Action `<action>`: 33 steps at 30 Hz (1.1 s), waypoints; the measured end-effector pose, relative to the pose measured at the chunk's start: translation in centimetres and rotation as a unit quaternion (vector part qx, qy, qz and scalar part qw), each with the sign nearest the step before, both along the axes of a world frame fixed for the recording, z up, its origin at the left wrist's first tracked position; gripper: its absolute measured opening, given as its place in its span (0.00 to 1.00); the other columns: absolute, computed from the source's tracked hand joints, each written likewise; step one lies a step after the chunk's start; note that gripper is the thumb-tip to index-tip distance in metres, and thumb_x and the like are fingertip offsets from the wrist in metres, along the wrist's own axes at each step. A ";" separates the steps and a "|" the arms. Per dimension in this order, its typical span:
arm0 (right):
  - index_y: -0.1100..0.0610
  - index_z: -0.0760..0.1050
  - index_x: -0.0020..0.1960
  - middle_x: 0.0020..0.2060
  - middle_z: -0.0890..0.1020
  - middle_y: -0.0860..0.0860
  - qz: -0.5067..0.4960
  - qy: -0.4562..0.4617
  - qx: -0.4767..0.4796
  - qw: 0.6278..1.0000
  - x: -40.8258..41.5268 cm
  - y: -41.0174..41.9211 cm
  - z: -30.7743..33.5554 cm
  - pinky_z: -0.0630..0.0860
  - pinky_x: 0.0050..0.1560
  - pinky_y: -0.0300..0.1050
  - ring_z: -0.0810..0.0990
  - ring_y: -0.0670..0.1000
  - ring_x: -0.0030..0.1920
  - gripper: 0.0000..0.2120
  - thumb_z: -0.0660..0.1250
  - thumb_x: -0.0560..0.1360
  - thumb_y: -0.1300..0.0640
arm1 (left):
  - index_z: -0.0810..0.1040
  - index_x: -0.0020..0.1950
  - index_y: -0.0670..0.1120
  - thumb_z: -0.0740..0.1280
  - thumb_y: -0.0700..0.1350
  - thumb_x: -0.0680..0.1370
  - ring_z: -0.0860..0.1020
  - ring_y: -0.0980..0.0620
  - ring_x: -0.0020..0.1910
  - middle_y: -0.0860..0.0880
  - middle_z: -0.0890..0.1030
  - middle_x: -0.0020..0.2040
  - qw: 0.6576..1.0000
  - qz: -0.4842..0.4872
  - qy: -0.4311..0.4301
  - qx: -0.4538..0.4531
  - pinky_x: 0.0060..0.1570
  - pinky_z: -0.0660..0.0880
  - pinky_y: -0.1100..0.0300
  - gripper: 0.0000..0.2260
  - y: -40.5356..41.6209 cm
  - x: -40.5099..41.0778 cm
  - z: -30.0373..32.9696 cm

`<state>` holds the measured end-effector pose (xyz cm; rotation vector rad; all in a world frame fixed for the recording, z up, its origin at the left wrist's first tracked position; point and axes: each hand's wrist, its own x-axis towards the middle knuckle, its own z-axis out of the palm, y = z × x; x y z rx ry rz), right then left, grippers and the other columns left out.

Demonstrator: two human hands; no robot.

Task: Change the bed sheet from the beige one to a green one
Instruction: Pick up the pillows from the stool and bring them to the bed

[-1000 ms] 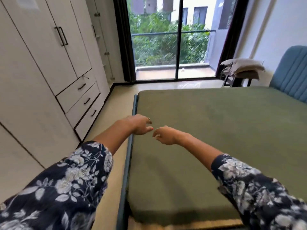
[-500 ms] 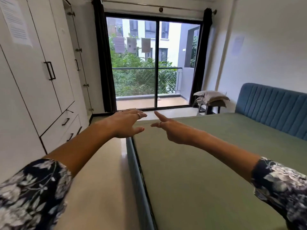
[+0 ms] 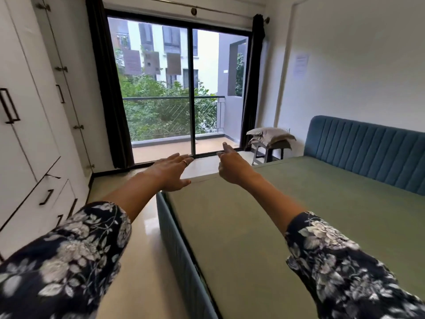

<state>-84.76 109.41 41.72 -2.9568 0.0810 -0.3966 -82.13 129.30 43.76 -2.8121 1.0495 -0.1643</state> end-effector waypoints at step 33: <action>0.60 0.53 0.77 0.77 0.46 0.58 -0.141 0.154 -0.036 0.977 60.3 6.6 -9.1 0.59 0.73 0.53 0.52 0.58 0.76 0.28 0.58 0.80 0.55 | 0.43 0.79 0.48 0.58 0.55 0.81 0.45 0.50 0.78 0.50 0.44 0.79 0.995 -0.075 0.030 0.066 0.76 0.48 0.50 0.33 7.5 67.5 -9.0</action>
